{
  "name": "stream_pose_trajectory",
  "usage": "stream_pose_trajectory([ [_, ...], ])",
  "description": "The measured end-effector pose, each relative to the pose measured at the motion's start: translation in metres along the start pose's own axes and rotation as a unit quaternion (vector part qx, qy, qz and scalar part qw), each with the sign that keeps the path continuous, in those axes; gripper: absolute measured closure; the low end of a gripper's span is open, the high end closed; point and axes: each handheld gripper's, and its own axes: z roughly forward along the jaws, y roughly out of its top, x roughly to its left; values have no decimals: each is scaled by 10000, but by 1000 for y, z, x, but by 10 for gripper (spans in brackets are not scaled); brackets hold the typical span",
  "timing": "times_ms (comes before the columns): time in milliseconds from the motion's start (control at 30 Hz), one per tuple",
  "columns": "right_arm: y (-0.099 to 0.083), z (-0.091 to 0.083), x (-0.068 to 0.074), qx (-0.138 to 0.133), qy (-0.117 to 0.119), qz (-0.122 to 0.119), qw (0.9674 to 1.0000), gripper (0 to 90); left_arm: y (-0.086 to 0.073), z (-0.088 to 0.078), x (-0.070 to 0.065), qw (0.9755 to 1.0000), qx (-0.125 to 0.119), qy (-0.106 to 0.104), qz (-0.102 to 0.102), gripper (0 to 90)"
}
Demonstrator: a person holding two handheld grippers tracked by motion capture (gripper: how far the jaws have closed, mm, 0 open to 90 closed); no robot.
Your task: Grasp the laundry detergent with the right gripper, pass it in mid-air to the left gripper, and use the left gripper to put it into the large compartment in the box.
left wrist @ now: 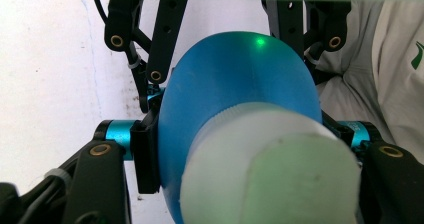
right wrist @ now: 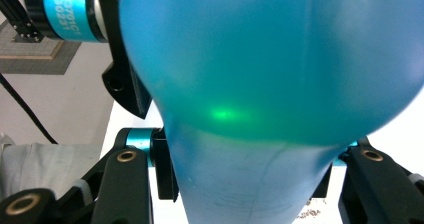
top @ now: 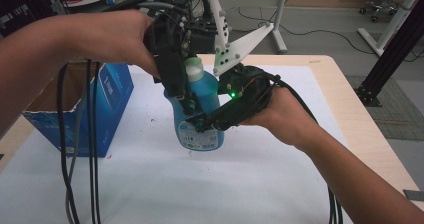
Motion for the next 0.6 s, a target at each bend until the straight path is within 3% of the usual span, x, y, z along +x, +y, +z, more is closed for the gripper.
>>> stream_pose_trajectory([
  [400,1,0,1,-32,65,-35,10000,445,0,-3,-1,10000,-23,-27,-46,379],
  [467,1,-1,1,-12,48,-25,10000,352,0,-3,-1,10000,17,-32,-63,379],
  [533,1,-3,0,72,19,152,9999,224,-1,-4,-2,9999,76,-18,-71,379],
  [600,0,-7,-1,120,-1,290,9995,213,-3,-7,-1,9999,108,-10,-122,379],
])
